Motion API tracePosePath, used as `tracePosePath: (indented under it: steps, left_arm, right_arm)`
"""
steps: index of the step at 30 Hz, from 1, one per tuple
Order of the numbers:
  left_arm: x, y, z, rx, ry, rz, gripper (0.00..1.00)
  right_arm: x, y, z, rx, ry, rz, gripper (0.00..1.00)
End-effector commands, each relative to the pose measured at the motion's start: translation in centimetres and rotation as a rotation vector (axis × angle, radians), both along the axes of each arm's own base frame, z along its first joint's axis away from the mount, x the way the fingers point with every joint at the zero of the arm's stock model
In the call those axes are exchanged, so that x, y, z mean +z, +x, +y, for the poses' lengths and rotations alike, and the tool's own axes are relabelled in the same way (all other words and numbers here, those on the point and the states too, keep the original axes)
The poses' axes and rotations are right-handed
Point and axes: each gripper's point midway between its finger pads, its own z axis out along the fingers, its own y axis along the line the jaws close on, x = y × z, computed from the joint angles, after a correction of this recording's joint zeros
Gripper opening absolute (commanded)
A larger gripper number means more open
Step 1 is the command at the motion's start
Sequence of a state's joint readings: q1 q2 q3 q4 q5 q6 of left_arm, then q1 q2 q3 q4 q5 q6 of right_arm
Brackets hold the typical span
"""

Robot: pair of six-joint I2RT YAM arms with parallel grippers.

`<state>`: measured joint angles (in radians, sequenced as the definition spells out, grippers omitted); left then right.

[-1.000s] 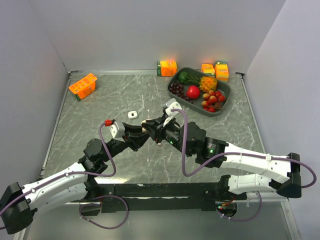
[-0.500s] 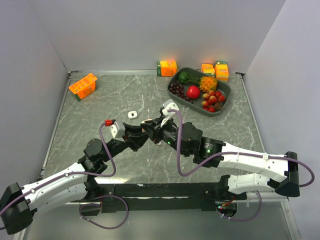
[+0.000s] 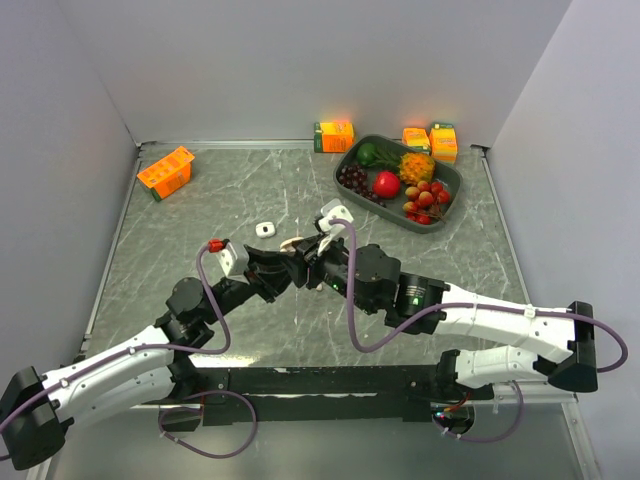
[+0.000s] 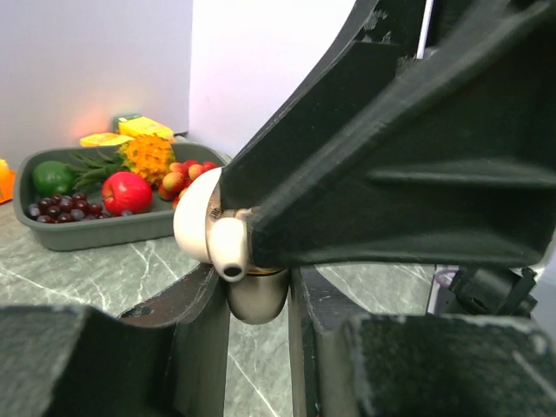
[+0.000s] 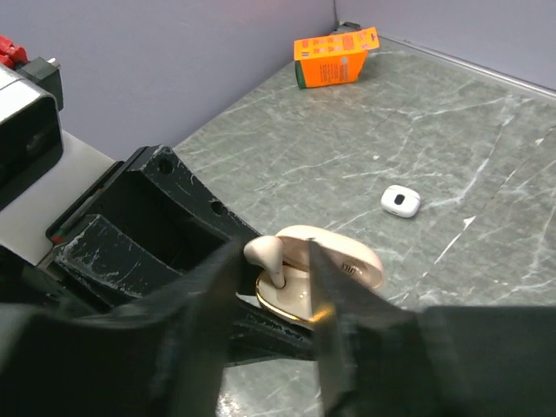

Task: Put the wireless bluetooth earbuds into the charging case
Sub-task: Place the earbud in the charging case, then adjust the earbud with the charging case.

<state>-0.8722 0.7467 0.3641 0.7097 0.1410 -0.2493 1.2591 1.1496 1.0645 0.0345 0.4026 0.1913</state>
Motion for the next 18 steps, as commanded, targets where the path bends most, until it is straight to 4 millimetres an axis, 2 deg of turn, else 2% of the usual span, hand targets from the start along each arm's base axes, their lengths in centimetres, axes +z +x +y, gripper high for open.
tracePosePath:
  steps: [1, 7, 9, 11, 12, 14, 15, 17, 18]
  left_arm:
    - [2.5, -0.4, 0.5, 0.005, -0.059, -0.046, 0.01]
    - [2.5, -0.3, 0.5, 0.011, -0.059, -0.043, 0.01]
    - [2.3, -0.2, 0.5, 0.012, -0.055, -0.043, 0.01]
    - [2.2, -0.1, 0.5, 0.016, -0.048, -0.042, 0.01]
    - [2.2, -0.1, 0.6, 0.022, -0.042, -0.045, 0.01]
    - [1.9, 0.2, 0.6, 0.038, -0.024, -0.041, 0.01]
    - [1.5, 0.4, 0.6, 0.048, -0.001, -0.041, 0.01]
    - [1.3, 0.8, 0.7, 0.068, 0.018, -0.042, 0.01]
    - [1.0, 0.9, 0.8, 0.075, 0.035, -0.046, 0.01]
  right_arm:
    - [4.4, 0.1, -1.3, -0.037, 0.087, -0.036, 0.57]
    - [6.8, 0.1, -2.6, -0.057, 0.126, -0.053, 0.66]
    - [7.7, 0.1, -3.1, -0.068, 0.147, -0.06, 0.66]
    - [7.5, 0.1, -3.8, -0.079, 0.118, -0.062, 0.66]
    - [8.3, 0.1, -4.1, -0.083, 0.12, -0.067, 0.66]
    - [7.0, 0.2, -4.0, -0.081, 0.013, -0.048, 0.66]
    - [8.2, -0.1, -4.0, -0.066, 0.009, -0.052, 0.66]
    - [7.3, -0.2, -2.9, -0.032, -0.064, -0.026, 0.64]
    - [7.3, -0.4, -3.1, -0.024, -0.105, -0.009, 0.64]
